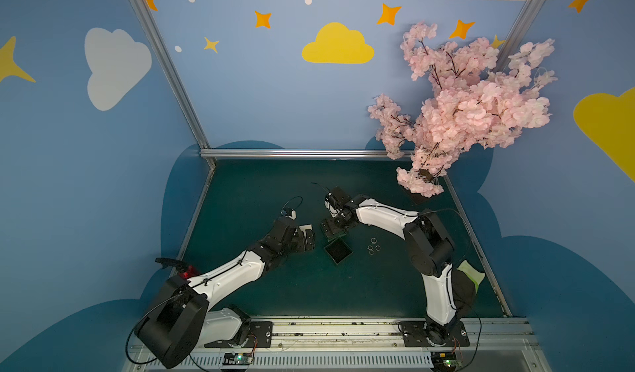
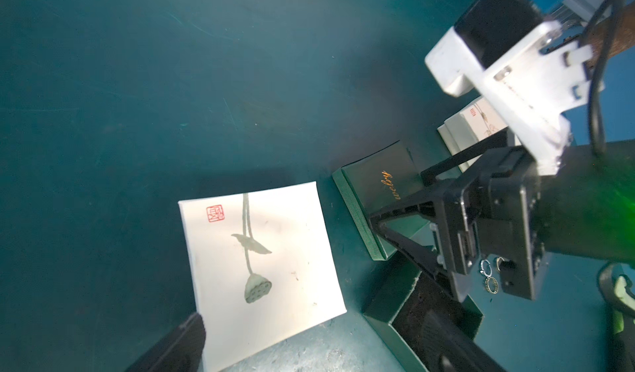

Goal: Take the rings out of the lift-off lid box
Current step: Pick up the lid from the center of the board.

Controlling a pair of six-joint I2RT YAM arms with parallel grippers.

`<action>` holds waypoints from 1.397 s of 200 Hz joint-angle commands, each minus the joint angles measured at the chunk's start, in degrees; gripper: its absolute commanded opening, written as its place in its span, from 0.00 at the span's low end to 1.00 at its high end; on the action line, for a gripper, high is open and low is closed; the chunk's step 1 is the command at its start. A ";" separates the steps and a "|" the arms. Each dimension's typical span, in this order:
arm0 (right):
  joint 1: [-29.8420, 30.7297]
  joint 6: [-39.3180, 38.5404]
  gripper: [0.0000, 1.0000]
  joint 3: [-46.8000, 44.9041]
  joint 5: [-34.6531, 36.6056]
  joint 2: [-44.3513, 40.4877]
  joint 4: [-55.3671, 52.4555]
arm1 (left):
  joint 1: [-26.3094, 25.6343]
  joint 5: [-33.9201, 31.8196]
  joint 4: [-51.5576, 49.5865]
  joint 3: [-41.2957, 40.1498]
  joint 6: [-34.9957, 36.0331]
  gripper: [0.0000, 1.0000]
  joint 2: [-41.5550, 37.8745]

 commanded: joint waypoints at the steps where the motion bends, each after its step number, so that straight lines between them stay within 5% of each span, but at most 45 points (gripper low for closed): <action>1: 0.25 -1.29 0.92 1.39 1.48 1.98 -0.89 | 0.39 0.03 0.90 -0.29 -0.17 0.99 0.35; 87: 0.81 -2.29 0.92 1.75 4.32 2.80 -1.67 | 0.87 0.21 0.87 -0.42 -0.24 1.00 0.37; 279: -0.55 0.78 0.89 -9.25 3.11 -14.56 -0.89 | 1.09 0.53 0.87 -0.57 -0.70 1.00 0.31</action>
